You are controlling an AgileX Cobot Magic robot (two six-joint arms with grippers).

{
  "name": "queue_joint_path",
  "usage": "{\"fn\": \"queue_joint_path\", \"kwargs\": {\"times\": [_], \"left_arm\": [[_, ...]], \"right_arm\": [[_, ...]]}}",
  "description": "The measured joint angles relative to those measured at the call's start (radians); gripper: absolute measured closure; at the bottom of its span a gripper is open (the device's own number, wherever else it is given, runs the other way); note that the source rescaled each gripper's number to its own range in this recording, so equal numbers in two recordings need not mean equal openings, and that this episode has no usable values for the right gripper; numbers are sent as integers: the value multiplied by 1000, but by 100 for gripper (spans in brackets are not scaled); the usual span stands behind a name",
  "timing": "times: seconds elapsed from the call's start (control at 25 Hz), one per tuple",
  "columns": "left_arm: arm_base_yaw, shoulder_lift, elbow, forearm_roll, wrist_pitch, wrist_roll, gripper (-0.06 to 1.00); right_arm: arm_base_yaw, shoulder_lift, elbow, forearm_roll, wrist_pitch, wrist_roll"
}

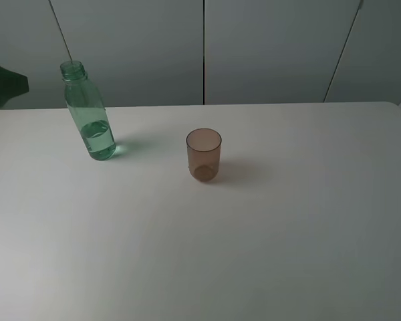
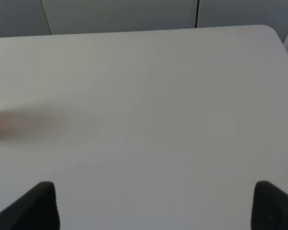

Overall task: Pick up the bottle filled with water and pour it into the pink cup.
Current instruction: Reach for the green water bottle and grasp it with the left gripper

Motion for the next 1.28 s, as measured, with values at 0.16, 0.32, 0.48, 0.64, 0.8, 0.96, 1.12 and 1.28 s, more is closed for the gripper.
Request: {"fn": "queue_joint_path", "kwargs": {"times": [0.16, 0.32, 0.48, 0.64, 0.8, 0.96, 1.12, 1.28], "left_arm": [[-44, 143, 7, -17, -178, 51, -6], [-57, 278, 7, -15, -283, 72, -6], [-73, 414, 12, 11, -429, 34, -6], [-93, 509, 13, 97, -580, -42, -6], [-95, 567, 19, 180, -651, -122, -6], [-95, 596, 69, 194, -726, -138, -6], [-95, 600, 91, 189, -737, -82, -6], [-95, 629, 91, 165, -770, 14, -6]], "right_arm": [[0, 0, 0, 0, 0, 0], [0, 0, 0, 0, 0, 0], [0, 0, 0, 0, 0, 0], [0, 0, 0, 0, 0, 0], [0, 0, 0, 0, 0, 0], [0, 0, 0, 0, 0, 0], [0, 0, 0, 0, 0, 0], [0, 0, 0, 0, 0, 0]]}}
